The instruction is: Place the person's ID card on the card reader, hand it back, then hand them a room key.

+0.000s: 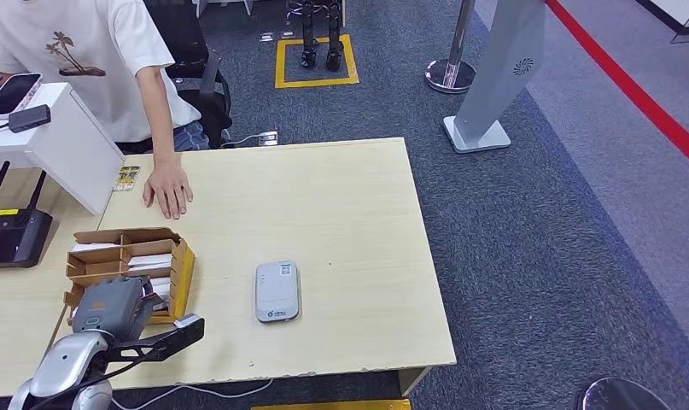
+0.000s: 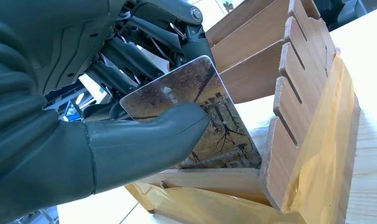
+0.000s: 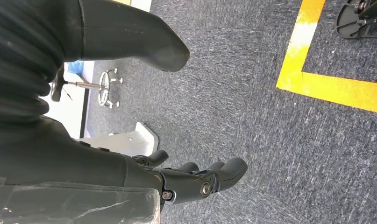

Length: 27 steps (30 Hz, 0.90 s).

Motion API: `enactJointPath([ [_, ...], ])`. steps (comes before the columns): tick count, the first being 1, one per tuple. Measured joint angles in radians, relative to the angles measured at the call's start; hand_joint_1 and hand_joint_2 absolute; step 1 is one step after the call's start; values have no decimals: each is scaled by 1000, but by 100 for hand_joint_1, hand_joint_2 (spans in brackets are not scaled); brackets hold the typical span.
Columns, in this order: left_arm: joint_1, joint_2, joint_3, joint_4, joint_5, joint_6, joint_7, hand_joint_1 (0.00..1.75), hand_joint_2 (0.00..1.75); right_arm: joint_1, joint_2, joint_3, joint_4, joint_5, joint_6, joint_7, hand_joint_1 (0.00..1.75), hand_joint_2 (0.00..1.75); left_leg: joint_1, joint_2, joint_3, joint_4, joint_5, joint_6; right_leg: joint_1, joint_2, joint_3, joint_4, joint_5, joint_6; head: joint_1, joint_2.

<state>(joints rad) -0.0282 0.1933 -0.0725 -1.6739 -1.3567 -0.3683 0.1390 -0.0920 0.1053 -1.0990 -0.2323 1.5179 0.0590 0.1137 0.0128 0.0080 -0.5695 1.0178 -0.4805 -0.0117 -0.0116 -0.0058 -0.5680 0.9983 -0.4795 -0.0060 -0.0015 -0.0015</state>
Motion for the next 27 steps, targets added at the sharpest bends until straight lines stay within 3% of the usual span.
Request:
enactJointPath([
  [16, -46, 1, 2, 0, -26, 19, -16, 175, 175, 0, 0, 0, 0, 0, 1, 0, 0, 175, 0, 0, 0, 0, 0, 0, 0, 0, 0, 0, 0, 0, 0, 0],
  [20, -110, 31, 8, 0, -18, 2, -35, 175, 175, 0, 0, 0, 0, -1, 1, 0, 0, 175, 1, -1, 0, 0, 1, 0, 1, -1, 0, 0, 0, 0, 0, 0],
  [27, -306, 113, 14, 18, 28, -75, -66, 175, 175, 0, 0, 0, 0, 0, 4, -4, 0, 175, 2, -1, 0, 0, 2, -2, 2, -1, 0, 0, 2, -1, 0, 0],
])
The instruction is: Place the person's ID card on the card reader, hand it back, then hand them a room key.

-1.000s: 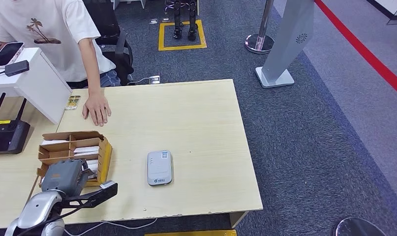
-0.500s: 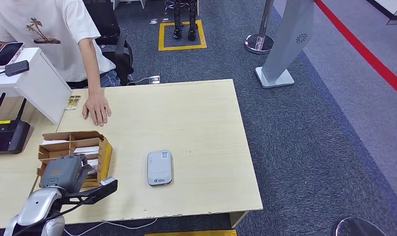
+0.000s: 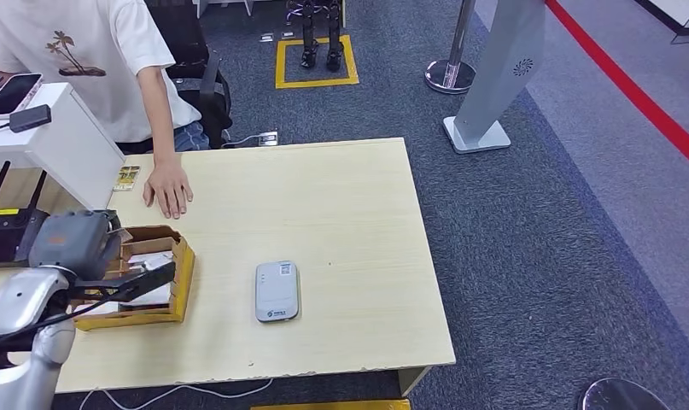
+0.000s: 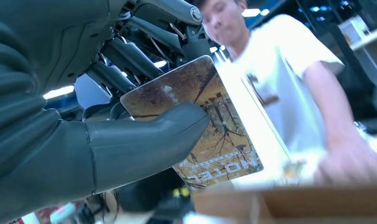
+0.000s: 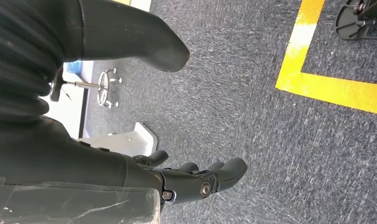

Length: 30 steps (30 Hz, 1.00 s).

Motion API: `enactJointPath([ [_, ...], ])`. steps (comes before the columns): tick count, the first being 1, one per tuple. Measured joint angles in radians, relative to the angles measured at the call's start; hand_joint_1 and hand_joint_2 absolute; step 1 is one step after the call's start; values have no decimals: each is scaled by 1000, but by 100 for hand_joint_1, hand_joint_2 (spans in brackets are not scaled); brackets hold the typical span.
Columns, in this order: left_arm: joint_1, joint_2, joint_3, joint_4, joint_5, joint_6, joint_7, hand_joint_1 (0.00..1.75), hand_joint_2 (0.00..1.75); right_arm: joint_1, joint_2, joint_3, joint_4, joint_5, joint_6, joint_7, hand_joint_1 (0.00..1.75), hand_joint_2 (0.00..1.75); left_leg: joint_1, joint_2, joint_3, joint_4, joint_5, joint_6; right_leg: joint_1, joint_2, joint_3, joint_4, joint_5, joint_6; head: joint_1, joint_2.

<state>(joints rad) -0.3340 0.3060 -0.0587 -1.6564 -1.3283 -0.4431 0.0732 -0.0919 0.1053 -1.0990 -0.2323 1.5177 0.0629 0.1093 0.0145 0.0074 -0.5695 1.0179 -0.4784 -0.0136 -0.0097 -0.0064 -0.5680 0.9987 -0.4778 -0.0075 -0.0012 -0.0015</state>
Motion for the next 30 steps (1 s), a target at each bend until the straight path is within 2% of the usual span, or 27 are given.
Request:
enactJointPath([
  [9, -133, 84, -6, 22, 132, -48, 16, 175, 175, 0, 0, 0, 0, 0, 0, -3, 0, 175, 0, 1, 0, 0, 0, 0, 0, 1, -1, 0, 0, 0, 0, 0],
  [14, -226, 159, -19, 34, 280, -104, 43, 175, 175, 0, 0, 0, 0, 1, 1, -4, 0, 175, 1, 1, 0, 0, 0, 0, 1, 1, -1, 0, 0, 0, 0, 0],
  [18, -272, 206, -23, 37, 338, -120, 65, 175, 175, 0, 0, 0, 0, 2, 1, -7, 0, 175, 1, 1, 0, 0, 0, 0, 1, 2, -1, 0, 0, 0, 0, 0],
  [30, -277, 223, -27, 40, 330, -94, 94, 175, 175, 0, 0, 0, 6, 3, 1, -10, 0, 175, 1, 1, -1, 0, 0, 0, 1, 2, -1, 0, 0, 0, 0, 0],
])
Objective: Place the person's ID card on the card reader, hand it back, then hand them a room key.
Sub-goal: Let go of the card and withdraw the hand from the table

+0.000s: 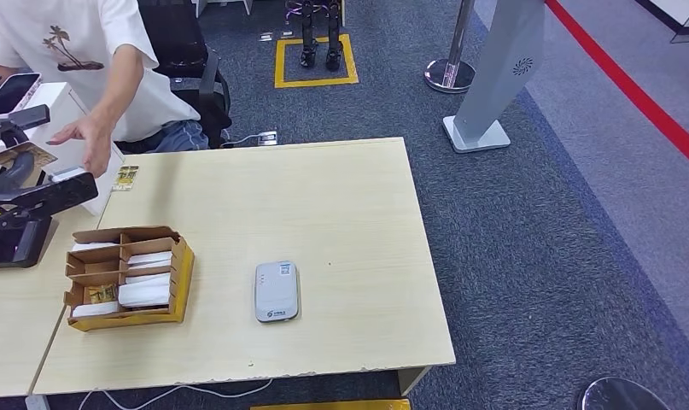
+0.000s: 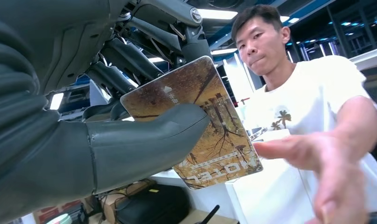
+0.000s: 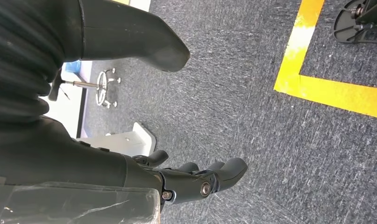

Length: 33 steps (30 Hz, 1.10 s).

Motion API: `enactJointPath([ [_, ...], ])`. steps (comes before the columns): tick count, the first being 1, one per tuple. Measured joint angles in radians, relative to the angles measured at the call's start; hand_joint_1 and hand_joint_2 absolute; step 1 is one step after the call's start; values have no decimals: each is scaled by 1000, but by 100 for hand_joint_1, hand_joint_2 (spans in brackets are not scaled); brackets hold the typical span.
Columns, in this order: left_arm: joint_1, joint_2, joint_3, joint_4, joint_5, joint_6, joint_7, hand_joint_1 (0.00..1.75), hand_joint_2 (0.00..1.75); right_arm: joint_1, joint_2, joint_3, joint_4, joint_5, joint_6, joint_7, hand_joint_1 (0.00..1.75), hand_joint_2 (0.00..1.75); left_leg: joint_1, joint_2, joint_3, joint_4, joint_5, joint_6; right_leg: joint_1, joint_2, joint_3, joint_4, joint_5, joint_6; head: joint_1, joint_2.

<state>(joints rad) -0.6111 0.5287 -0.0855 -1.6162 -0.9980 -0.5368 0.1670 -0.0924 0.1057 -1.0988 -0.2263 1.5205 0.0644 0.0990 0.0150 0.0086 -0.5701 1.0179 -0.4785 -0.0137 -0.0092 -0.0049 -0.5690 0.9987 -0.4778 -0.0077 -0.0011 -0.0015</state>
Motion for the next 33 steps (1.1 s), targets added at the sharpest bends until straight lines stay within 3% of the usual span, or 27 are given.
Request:
enactJointPath([
  [3, 11, -15, -4, 16, -67, 33, 0, 175, 175, 0, 0, 4, 1, 10, 0, -6, 0, 175, 0, 0, 0, 0, 0, 0, 0, 0, 0, 0, 0, 0, 0, 0],
  [8, 16, -95, -8, 113, -191, 95, -20, 175, 175, -3, 1, 21, 1, 18, 2, -14, 0, 175, 0, -1, 0, 0, 0, 0, 0, -1, 0, 0, 0, 0, 0, 0],
  [19, -136, -304, -25, 393, -287, 168, -36, 175, 175, -6, 1, 48, 1, 26, 12, -18, 0, 175, -1, -1, 0, 1, 1, 0, 0, -1, 0, 0, 2, -1, 0, 0],
  [26, -200, -377, -30, 497, -302, 192, -52, 175, 175, -6, 1, 52, 1, 26, 16, -18, 0, 175, 0, 0, 0, 1, 1, 0, 0, -1, 0, 0, 2, -1, 0, 0],
  [27, -204, -382, -30, 505, -303, 194, -54, 169, 175, -6, 1, 52, 1, 26, 16, -18, 0, 175, 0, 0, 0, 1, 1, 0, 0, 0, 0, 0, 2, -1, 0, 0],
  [29, -209, -391, -31, 517, -304, 198, -55, 82, 175, -6, 1, 52, 1, 26, 16, -18, 0, 175, 0, 0, 0, 1, 1, 0, 0, 0, -1, 0, 2, -1, 0, 0],
  [31, -210, -400, -31, 522, -303, 207, -56, 0, 87, -6, 1, 52, 1, 26, 16, -18, 0, 175, 0, 0, 0, 1, 1, 0, 0, 0, -1, 0, 2, -1, 0, 0],
  [33, -210, -412, -30, 522, -302, 224, -55, 0, 0, -6, 1, 52, 1, 25, 16, -18, 0, 175, 0, -1, 0, 1, 1, 0, 0, -1, 0, 0, 2, -1, 0, 0],
])
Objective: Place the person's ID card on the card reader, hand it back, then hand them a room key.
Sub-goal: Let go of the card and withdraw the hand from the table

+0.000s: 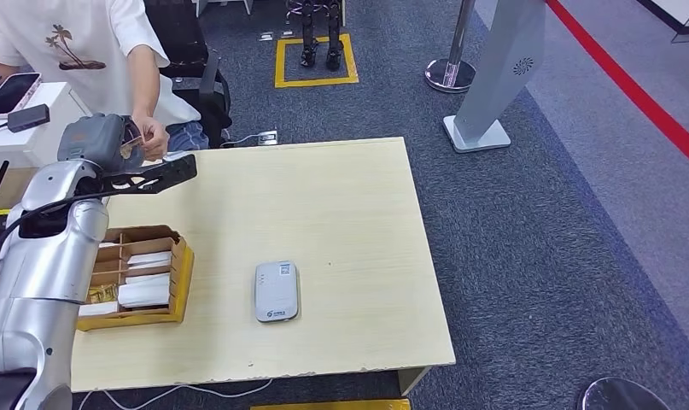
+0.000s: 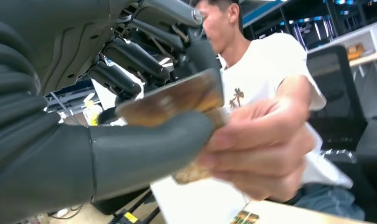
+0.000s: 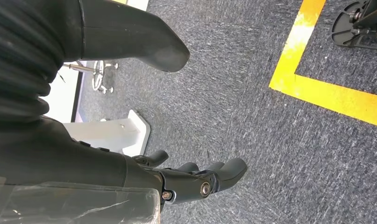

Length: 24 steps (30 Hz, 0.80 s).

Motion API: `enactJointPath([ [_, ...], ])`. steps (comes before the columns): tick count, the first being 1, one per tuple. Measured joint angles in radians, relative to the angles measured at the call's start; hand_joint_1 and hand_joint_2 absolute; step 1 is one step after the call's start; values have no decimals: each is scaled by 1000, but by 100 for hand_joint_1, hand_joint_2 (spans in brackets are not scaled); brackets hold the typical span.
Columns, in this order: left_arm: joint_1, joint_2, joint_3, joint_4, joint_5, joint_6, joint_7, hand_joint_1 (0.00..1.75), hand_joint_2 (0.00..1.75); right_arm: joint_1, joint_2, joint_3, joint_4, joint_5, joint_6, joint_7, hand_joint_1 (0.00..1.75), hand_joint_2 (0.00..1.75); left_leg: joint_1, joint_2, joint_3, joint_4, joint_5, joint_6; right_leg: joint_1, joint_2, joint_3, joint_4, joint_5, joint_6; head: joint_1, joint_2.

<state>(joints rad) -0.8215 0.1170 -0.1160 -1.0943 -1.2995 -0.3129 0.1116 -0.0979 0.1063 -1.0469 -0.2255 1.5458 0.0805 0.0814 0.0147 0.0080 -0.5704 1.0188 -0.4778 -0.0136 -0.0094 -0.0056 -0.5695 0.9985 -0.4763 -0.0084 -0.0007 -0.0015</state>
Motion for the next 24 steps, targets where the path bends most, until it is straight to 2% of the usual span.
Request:
enactJointPath([
  [7, 7, -33, 0, -31, 18, 19, 4, 0, 0, 1, 0, 0, 0, -1, 0, 3, 0, 175, 0, 0, 0, 0, 0, 0, 0, 0, 0, 0, 0, 0, 0, 0],
  [13, 54, -44, 0, -91, 31, 34, -1, 0, 0, 2, 0, 0, 0, -3, 0, 6, 0, 175, 0, 0, 0, 0, 0, 0, 0, 0, 0, 0, 0, 0, 0, 0],
  [18, 157, -69, 2, -213, 77, 87, -29, 0, 0, 4, 0, -1, 0, -14, -2, 8, 0, 175, 0, 0, 0, 0, 0, 0, 0, 0, 0, 0, 0, 0, 0, 0],
  [22, 294, -126, 3, -384, 104, 167, -52, 0, 0, 7, 0, -4, 2, -28, -3, 9, 0, 175, -1, 0, -1, 0, -1, 0, 0, 0, 0, 0, -1, 1, 1, 0],
  [24, 342, -149, 3, -448, 118, 180, -61, 0, 87, 8, 0, -5, 3, -31, -3, 9, 0, 175, -1, 0, -1, 0, -1, 1, -1, 0, 0, 0, -1, 2, 3, 0],
])
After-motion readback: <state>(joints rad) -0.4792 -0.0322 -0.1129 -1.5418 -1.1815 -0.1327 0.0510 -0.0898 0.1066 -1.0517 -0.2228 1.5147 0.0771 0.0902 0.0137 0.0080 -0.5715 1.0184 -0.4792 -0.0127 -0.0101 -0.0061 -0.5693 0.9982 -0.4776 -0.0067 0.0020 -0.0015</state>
